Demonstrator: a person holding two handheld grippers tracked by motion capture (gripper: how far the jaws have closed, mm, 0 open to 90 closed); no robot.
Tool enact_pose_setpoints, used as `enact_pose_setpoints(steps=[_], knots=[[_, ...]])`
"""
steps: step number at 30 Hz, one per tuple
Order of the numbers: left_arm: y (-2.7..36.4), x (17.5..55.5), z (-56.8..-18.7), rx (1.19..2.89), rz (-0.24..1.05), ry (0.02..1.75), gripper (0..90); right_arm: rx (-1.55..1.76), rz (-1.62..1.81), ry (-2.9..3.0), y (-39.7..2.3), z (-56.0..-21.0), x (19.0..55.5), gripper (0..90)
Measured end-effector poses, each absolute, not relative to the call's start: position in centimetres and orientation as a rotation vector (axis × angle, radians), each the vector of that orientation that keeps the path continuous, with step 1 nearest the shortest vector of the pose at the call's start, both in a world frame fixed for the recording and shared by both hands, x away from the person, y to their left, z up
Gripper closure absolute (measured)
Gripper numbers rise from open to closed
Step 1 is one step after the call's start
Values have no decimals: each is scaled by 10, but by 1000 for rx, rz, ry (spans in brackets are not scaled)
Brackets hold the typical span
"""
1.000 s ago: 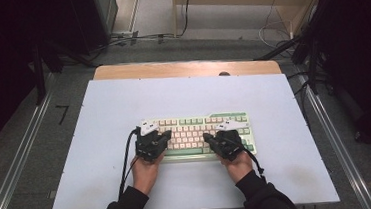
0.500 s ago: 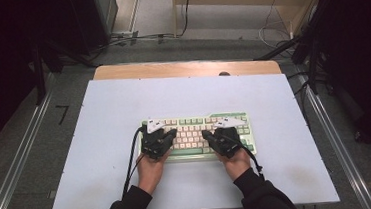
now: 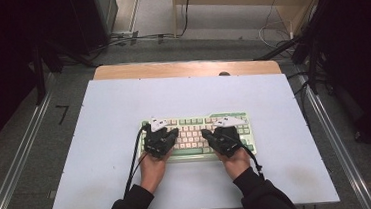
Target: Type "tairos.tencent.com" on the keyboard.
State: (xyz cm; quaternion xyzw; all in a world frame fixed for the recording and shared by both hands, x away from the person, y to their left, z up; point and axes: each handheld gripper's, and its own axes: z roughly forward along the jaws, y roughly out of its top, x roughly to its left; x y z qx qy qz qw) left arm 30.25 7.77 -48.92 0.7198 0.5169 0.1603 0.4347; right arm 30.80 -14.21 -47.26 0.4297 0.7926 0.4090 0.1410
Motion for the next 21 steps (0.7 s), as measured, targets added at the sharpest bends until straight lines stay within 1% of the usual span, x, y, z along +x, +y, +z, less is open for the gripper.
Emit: enact_pose_setpoints(steps=[21], knots=[[76,307,-492,1805,391,1301,900,1243,1188,2286,-142,-471,307,877]])
